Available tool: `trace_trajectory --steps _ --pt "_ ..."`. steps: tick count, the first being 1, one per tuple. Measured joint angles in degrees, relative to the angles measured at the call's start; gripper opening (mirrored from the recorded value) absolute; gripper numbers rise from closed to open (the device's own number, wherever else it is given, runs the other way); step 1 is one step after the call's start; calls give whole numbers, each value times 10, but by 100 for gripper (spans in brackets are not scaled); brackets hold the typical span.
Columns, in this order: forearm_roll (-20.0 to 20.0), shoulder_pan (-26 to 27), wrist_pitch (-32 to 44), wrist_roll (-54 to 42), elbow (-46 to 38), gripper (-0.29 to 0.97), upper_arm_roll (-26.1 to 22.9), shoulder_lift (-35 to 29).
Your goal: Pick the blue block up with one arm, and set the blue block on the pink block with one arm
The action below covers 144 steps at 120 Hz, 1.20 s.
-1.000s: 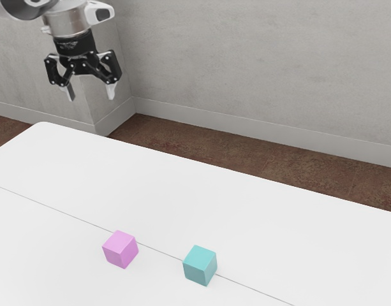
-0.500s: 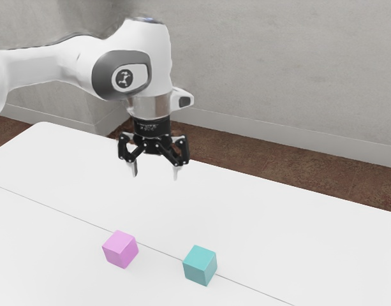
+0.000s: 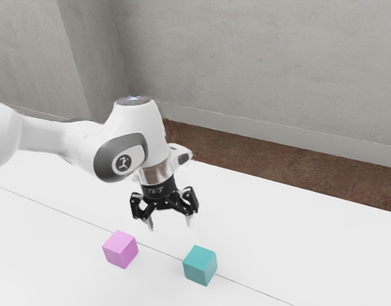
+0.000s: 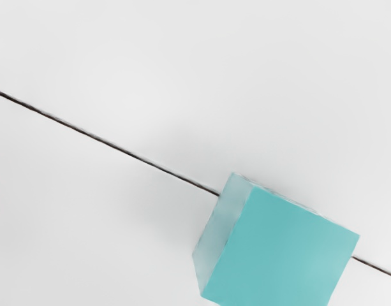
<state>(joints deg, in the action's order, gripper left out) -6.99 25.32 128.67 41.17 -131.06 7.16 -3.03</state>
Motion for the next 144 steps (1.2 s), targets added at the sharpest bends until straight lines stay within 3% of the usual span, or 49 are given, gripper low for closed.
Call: trace_trajectory --steps 7,24,52,78,122,144 --pt "-13 -45 14 -5 -30 68 -24 -13" --pt "-32 4 42 -24 -48 68 -38 -7" --pt "-38 -24 81 -79 -27 68 -39 54" --pt "-41 -17 100 -158 -13 68 -54 50" --pt "-147 4 137 -292 -26 68 -96 57" --pt "-99 -25 150 -335 -39 68 -96 58"
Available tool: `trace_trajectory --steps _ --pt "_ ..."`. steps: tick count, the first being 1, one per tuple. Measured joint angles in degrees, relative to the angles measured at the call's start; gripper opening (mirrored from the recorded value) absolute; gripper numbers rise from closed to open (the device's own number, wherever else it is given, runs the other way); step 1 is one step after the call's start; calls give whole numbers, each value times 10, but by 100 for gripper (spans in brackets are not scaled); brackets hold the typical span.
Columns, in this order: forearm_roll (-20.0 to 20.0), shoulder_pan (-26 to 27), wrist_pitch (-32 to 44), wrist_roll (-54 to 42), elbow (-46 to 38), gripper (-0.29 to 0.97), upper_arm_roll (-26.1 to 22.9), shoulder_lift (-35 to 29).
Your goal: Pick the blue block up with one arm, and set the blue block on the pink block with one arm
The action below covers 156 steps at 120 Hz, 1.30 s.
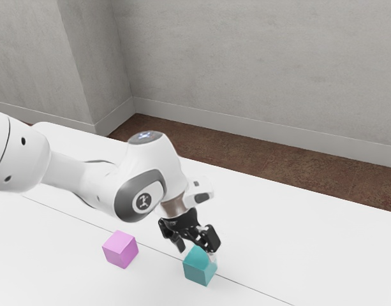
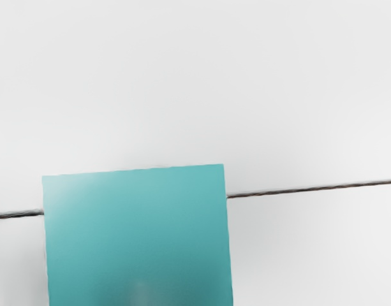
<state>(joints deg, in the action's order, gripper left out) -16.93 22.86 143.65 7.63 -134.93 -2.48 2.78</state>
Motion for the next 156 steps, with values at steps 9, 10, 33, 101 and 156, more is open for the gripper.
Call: trace_trajectory --steps 9,10,33,101,156 --pt "19 -9 4 -14 1 68 0 7" --pt "21 -9 5 -15 1 68 0 8" --pt "33 3 12 -39 7 68 -1 25" --pt "-2 -9 17 -37 37 68 3 73" --pt "-20 -8 17 -21 53 68 3 111"
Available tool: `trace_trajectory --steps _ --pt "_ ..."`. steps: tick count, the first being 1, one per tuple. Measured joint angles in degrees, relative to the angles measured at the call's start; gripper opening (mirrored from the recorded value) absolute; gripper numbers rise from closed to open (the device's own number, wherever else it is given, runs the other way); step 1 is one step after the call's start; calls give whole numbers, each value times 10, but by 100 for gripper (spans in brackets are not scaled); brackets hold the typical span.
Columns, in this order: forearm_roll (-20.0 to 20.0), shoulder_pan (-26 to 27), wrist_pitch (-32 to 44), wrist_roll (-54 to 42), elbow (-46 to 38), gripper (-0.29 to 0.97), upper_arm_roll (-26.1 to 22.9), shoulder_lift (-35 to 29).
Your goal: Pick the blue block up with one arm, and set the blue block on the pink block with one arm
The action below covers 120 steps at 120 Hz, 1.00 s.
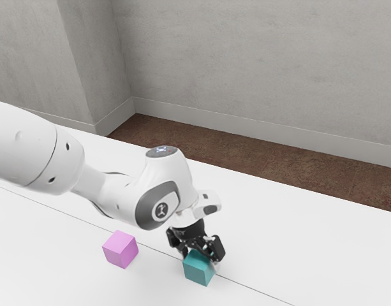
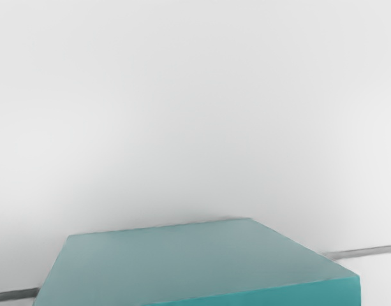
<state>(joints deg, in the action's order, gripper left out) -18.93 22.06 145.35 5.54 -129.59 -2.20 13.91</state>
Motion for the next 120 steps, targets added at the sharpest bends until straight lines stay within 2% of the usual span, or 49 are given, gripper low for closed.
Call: trace_trajectory --steps 53,79,90,103,120 --pt "-2 0 0 7 -1 67 0 0" --pt "1 0 -1 13 -6 37 0 -7" --pt "7 0 -3 19 -6 30 0 -11" --pt "30 -9 -11 27 -6 29 1 -40" --pt "64 -62 -39 36 -27 32 2 -102"
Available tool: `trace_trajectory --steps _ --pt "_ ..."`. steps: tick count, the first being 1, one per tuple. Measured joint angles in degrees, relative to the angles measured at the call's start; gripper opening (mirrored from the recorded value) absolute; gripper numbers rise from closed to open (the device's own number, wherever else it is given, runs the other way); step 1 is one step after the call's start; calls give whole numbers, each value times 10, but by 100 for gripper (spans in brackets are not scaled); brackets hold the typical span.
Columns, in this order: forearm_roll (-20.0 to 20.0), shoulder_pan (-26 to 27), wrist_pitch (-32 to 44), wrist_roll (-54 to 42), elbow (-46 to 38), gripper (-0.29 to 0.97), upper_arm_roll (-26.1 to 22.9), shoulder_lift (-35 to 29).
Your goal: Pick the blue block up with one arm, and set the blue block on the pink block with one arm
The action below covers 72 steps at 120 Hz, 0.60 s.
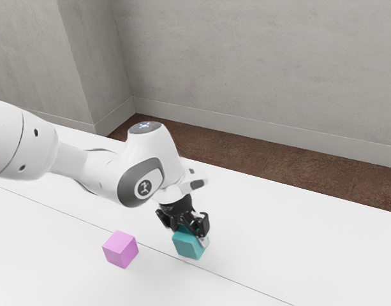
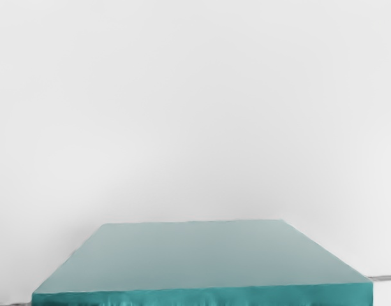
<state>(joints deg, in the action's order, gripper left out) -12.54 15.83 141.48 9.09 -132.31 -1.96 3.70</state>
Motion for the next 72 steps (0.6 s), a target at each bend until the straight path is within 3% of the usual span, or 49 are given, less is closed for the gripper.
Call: trace_trajectory --steps 19,37,52,72 --pt "12 -84 -41 6 -114 33 -5 -156" --pt "15 -123 -70 9 -181 33 -20 -230" --pt "16 -146 -84 9 -194 33 -25 -245" --pt "36 -175 -93 0 -154 33 -26 -189"
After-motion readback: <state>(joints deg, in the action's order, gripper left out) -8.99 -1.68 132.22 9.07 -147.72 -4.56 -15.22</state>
